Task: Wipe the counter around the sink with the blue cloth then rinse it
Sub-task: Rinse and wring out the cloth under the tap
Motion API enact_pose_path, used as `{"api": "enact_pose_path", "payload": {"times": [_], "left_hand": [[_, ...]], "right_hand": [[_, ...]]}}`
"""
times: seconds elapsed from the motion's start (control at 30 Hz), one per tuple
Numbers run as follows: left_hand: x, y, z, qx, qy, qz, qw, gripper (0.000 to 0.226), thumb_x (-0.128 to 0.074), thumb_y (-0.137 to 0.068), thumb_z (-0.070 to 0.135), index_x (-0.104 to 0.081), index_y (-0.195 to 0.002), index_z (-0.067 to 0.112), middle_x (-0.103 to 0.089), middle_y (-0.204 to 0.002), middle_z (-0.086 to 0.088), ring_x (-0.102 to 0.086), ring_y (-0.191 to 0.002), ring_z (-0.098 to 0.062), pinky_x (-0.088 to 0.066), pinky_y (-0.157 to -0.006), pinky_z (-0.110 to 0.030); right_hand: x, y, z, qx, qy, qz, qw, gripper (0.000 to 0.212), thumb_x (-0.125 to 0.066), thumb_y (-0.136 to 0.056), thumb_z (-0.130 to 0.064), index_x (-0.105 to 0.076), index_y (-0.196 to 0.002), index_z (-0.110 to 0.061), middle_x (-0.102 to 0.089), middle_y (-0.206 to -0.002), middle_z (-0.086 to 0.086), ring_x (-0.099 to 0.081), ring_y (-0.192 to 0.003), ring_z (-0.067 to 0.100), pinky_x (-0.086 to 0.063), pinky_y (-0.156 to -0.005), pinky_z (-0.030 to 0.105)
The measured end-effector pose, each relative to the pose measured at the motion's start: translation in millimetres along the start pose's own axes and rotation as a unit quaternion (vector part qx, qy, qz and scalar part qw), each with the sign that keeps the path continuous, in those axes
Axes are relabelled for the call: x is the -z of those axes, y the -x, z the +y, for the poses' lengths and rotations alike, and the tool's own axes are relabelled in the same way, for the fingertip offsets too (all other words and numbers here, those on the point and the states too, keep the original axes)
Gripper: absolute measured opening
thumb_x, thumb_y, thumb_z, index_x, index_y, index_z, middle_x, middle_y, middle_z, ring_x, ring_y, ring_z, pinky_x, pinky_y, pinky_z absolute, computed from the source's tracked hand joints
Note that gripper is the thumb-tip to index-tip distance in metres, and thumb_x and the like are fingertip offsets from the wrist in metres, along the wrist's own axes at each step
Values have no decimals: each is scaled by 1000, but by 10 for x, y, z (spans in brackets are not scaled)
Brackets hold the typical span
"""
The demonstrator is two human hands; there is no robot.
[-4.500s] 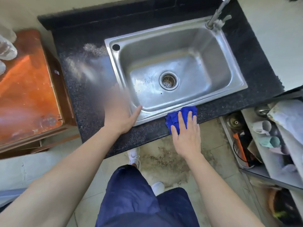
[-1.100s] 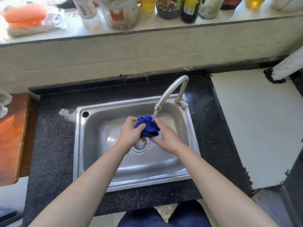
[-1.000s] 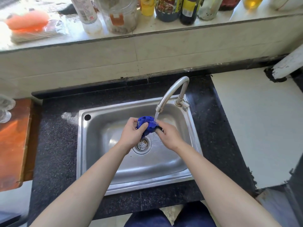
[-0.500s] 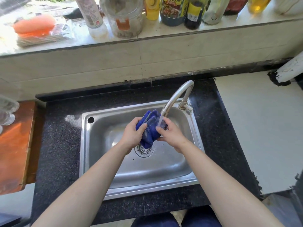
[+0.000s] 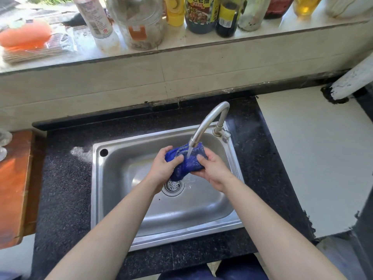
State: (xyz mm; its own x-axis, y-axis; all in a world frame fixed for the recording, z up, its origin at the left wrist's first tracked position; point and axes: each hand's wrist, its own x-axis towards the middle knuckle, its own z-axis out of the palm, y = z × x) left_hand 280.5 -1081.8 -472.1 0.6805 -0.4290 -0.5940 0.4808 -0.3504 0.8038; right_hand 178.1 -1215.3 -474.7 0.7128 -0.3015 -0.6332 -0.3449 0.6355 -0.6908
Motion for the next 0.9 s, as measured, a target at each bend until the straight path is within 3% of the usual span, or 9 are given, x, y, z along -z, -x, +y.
{"api": "enact_pose_path", "payload": {"times": [0.1,0.2,0.27,0.37,0.47,0.57,0.67,0.77,0.9], "left_hand": [[-12,-6,20,23,14,29,999,48,-65,-96,15,-45,-140,20,-61,-120,-8,-68,-103,-25,-60,-85,-39],[-63,-17,47,25,8,60,998,36,-62,-98,14,-50,-133,19,-61,-112,-8,-68,-93,-25,-62,-70,-33],[-83,-54,28,25,-13,85,996,28,-63,-98,19,-55,-125,19,-62,-110,-8,-68,-92,-25,-62,-74,-37],[-89,-115,8,14,-61,150,987,17,-68,-94,32,-61,-103,19,-66,-103,-7,-67,-92,-26,-59,-83,-43],[-94,-123,28,5,-81,194,978,25,-71,-90,37,-61,-84,14,-64,-82,0,-62,-81,-22,-51,-76,-34],[-88,-70,65,-3,-74,179,981,39,-78,-81,48,-63,-75,12,-67,-75,-2,-63,-73,-20,-53,-73,-36],[-35,21,89,-12,-54,136,989,40,-83,-77,45,-66,-91,12,-69,-87,-3,-65,-77,-16,-55,-72,-31],[97,60,59,-4,18,51,999,50,-87,-76,21,-60,-117,14,-71,-107,-7,-70,-93,-20,-58,-81,-33],[190,69,-2,37,103,0,994,53,-69,-85,-9,-48,-133,1,-70,-120,-19,-69,-102,-29,-58,-88,-37]], "right_hand": [[-12,14,9,-41,-8,-17,999,25,-43,-108,-14,-57,-128,-19,-68,-125,9,-69,-108,25,-60,-80,36],[-44,24,29,-53,59,-9,997,17,-44,-108,-24,-56,-120,-22,-71,-114,4,-71,-94,17,-58,-69,27],[-46,26,43,-45,100,-9,994,14,-47,-107,-26,-56,-117,-22,-71,-111,2,-70,-91,15,-57,-65,24],[-39,48,72,-31,131,-22,991,14,-56,-103,-25,-57,-117,-23,-71,-112,0,-69,-96,14,-57,-71,26],[-41,63,90,-33,130,-40,990,30,-63,-99,-23,-55,-128,-18,-70,-120,5,-70,-102,17,-58,-74,27],[-75,51,97,-42,104,-53,992,33,-65,-98,-19,-56,-129,-16,-70,-121,7,-70,-99,15,-58,-71,26],[-157,-8,130,-34,82,-35,995,31,-67,-96,-21,-59,-126,-15,-72,-116,6,-70,-102,18,-58,-70,28],[-205,-118,175,-6,60,19,998,29,-67,-97,-25,-57,-123,-16,-72,-116,5,-70,-106,21,-59,-73,32],[-242,-243,243,12,92,69,993,27,-60,-99,-24,-49,-123,-21,-66,-126,3,-66,-113,20,-56,-96,46]]}}
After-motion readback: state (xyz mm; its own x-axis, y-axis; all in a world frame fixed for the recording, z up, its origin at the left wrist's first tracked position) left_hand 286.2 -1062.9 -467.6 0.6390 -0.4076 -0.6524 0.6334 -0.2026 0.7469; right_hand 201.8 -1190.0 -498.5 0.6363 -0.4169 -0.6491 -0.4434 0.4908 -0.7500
